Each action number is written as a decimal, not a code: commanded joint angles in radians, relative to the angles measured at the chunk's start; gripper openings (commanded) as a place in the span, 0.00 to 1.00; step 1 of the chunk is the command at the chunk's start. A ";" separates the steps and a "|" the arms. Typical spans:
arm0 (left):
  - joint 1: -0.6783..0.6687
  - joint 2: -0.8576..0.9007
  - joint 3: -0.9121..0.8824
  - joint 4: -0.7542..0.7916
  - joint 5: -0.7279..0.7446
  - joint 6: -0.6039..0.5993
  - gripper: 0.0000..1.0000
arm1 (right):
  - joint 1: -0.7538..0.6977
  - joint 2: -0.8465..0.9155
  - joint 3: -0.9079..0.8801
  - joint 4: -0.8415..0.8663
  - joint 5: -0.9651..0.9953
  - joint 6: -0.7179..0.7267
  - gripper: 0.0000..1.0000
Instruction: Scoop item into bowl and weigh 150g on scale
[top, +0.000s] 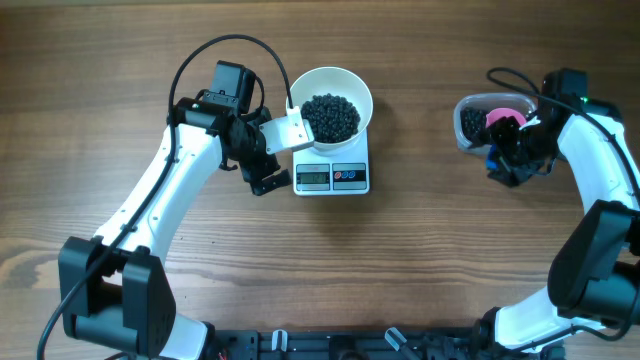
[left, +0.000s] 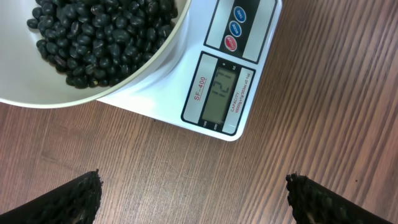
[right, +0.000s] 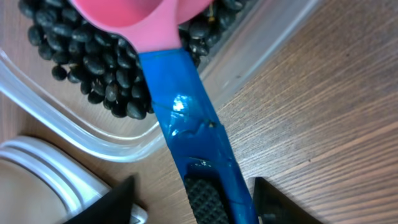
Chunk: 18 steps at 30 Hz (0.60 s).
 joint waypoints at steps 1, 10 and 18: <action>-0.001 0.004 0.005 0.000 0.023 0.016 1.00 | -0.002 -0.009 -0.006 0.002 0.035 -0.006 0.34; -0.001 0.004 0.005 0.000 0.023 0.016 1.00 | -0.016 -0.009 0.010 -0.028 0.035 -0.063 0.24; -0.001 0.004 0.005 0.000 0.023 0.016 1.00 | -0.028 -0.009 0.090 -0.060 0.026 -0.115 0.23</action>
